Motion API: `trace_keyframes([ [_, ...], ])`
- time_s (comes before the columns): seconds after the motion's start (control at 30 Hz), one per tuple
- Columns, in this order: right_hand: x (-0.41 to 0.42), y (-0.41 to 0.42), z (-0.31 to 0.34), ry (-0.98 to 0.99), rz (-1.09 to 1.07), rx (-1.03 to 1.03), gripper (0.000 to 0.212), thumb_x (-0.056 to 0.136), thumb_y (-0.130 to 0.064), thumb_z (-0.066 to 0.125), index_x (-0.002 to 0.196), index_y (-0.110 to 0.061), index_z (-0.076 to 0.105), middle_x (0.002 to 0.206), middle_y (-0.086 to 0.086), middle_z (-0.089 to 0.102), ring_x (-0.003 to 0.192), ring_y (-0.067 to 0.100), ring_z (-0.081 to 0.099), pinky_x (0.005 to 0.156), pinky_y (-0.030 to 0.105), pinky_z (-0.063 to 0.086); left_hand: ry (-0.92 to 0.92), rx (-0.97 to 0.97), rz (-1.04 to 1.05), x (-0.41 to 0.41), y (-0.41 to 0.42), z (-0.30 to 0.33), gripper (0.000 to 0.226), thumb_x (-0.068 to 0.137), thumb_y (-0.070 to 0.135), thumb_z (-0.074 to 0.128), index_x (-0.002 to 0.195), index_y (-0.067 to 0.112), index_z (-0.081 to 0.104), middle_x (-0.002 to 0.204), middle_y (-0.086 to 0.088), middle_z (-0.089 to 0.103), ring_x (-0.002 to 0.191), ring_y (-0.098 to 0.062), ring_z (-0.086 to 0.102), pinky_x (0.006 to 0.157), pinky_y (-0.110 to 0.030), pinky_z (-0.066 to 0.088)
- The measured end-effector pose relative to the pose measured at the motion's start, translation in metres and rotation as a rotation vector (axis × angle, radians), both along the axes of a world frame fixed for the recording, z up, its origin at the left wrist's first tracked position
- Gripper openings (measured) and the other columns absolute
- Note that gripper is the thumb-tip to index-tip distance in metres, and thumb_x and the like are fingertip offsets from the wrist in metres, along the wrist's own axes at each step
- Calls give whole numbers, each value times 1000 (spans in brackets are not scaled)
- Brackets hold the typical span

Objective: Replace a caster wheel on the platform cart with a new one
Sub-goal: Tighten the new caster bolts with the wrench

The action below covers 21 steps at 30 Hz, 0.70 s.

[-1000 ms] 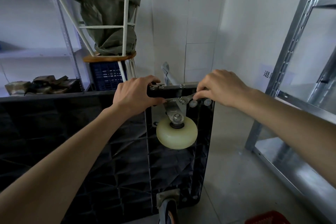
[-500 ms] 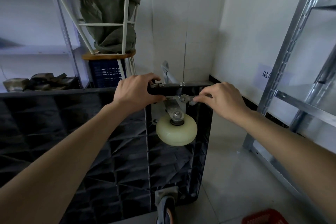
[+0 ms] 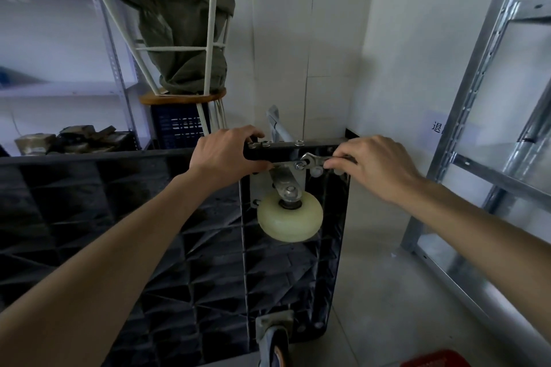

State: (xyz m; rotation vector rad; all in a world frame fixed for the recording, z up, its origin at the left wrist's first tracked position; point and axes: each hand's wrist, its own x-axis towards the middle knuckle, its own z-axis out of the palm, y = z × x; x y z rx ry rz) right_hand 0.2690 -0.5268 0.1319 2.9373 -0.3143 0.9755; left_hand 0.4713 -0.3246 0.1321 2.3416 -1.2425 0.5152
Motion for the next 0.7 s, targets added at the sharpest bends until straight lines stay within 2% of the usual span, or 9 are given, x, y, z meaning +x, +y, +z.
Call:
trace_keyframes([
  [0.1,-12,-5,-7,31,-40,25,37,86,-63,59,89,-30,76,80,-12,70,66,10,59,60,33,50,-57,19,-4,-5,2,-3,60,82,65,67,134,38,53,118,9,69,107,-20,64,83,-36,44],
  [0.2,-19,-6,-17,55,-63,80,32,86,-59,64,87,-29,76,71,-12,65,55,1,48,54,30,43,-100,10,12,-9,9,-7,64,85,64,65,138,35,49,121,5,69,108,-24,65,84,-36,45],
  [0.27,-24,-3,-22,66,-77,102,33,86,-60,65,87,-29,76,71,-10,67,58,4,53,58,33,50,-107,-21,15,-12,17,-11,66,85,62,66,141,31,48,126,3,68,113,-26,63,93,-37,45],
  [0.37,-31,4,-26,85,-88,127,34,85,-62,64,87,-30,77,73,-10,69,65,11,61,63,37,54,-132,-42,-23,-14,33,-23,72,85,57,70,145,25,46,143,2,57,132,-21,51,115,-36,28],
  [0.43,-36,9,-28,99,-95,127,31,86,-59,66,85,-30,77,68,-12,65,61,7,56,59,33,51,-166,-69,-34,-16,43,-33,80,83,56,72,149,21,43,151,1,49,140,-18,43,121,-36,20],
  [0.57,-44,17,-36,122,-110,151,27,86,-56,69,81,-30,75,59,-18,52,54,-1,46,48,26,33,-192,-89,11,-19,63,-50,94,82,57,72,156,18,31,162,0,32,150,-16,25,125,-36,11],
  [0.7,-52,22,-46,183,-128,160,28,86,-57,68,79,-31,72,57,-17,51,54,1,48,48,27,29,-221,-72,17,-23,76,-63,94,85,56,69,158,15,27,166,0,18,154,-16,12,126,-37,8],
])
